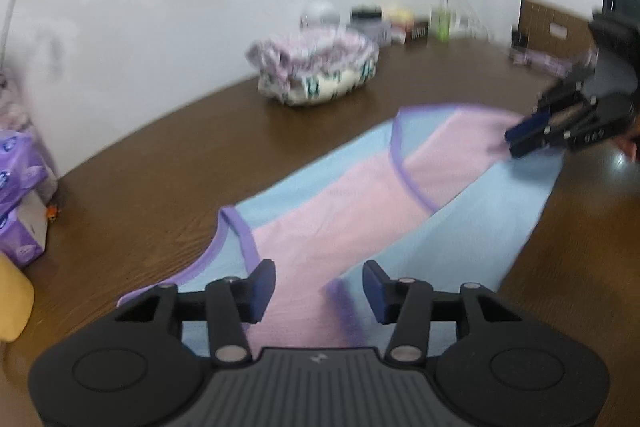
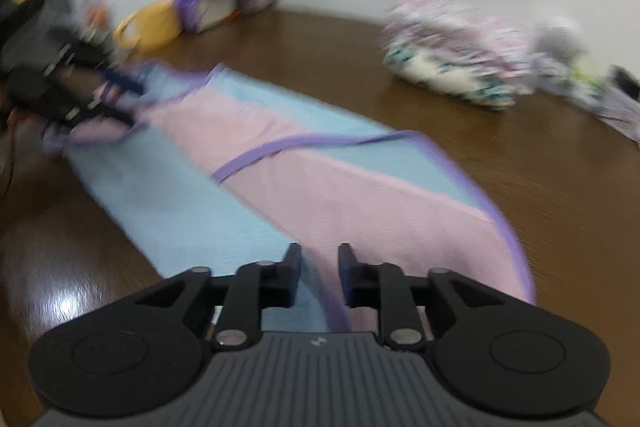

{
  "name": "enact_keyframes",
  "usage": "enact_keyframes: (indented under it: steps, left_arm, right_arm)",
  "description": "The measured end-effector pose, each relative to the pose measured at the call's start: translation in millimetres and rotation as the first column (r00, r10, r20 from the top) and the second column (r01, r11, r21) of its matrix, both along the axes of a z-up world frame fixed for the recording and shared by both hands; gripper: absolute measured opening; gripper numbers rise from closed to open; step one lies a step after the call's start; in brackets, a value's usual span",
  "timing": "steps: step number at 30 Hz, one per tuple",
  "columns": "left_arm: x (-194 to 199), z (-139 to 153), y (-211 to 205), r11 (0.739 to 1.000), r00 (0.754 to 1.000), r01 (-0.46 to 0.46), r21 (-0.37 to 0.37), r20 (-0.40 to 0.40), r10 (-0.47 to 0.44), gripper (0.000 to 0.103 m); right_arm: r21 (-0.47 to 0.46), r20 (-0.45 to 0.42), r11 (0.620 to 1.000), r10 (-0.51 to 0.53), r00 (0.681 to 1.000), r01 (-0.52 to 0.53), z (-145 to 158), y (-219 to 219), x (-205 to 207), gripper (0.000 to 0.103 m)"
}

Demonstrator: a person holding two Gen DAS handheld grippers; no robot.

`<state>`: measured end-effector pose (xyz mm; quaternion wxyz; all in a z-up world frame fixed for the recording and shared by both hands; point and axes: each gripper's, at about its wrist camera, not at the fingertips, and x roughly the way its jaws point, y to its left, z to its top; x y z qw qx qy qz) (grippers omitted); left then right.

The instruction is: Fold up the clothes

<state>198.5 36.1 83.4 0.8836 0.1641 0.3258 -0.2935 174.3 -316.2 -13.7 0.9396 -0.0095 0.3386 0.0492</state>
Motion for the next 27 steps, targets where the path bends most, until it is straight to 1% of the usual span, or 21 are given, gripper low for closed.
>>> enact_keyframes:
  steps: [3,4,6,7,9,11,13,16,21,26,27]
  left_arm:
    - [-16.9,1.9,-8.4,0.998,0.999,0.050,-0.038,-0.012,-0.050,0.046]
    - [-18.6,-1.3,-14.9,0.997,0.997,0.066,-0.036,-0.027,-0.067,0.045]
    - [-18.4,-9.8,-26.4,0.996,0.995,0.082,-0.027,-0.058,-0.083,0.039]
    - [-16.6,-14.8,-29.9,0.997,0.995,0.076,-0.019,-0.070,-0.077,0.036]
    - [-11.5,-24.1,-31.0,0.999,0.995,0.033,-0.013,-0.094,-0.034,0.027]
    - [-7.0,-32.6,-30.8,1.000,0.993,-0.006,-0.010,-0.117,0.005,0.026]
    - [-6.4,-36.4,-24.5,0.999,0.991,-0.020,-0.032,-0.129,0.016,0.026]
    - [-9.4,-37.5,-20.0,0.998,0.993,-0.028,-0.054,-0.120,0.021,0.026]
    - [-11.9,-39.6,-21.5,0.998,0.995,-0.027,-0.055,-0.099,0.022,0.026]
    - [-15.1,-37.7,-19.5,0.996,0.994,-0.040,-0.079,-0.101,0.032,0.025]
    - [-15.8,-36.9,-18.9,0.995,0.994,-0.045,-0.088,-0.104,0.036,0.027]
  right_arm:
    - [0.000,0.000,1.000,0.000,1.000,0.000,0.0,0.3,-0.1,0.022]
    - [0.000,0.000,1.000,0.000,1.000,0.000,0.0,0.4,-0.1,0.022]
    - [0.000,0.000,1.000,0.001,1.000,-0.001,0.1,0.5,-0.2,0.022]
    - [0.000,0.000,1.000,0.001,1.000,-0.001,0.1,0.6,-0.2,0.022]
    - [0.000,0.000,1.000,0.001,1.000,-0.001,0.1,0.8,-0.2,0.022]
    - [0.000,0.000,1.000,0.001,1.000,-0.001,0.1,1.0,-0.3,0.021]
    - [0.000,0.000,1.000,0.001,1.000,-0.001,0.1,1.1,-0.4,0.021]
    - [0.001,0.000,1.000,0.001,1.000,-0.001,0.1,1.4,-0.4,0.021]
    - [0.001,0.000,1.000,0.002,1.000,-0.002,0.2,1.8,-0.6,0.020]
    - [0.001,0.000,1.000,0.002,1.000,-0.002,0.2,2.3,-0.7,0.022]
    - [0.001,0.000,1.000,0.002,1.000,-0.002,0.2,2.4,-0.7,0.022]
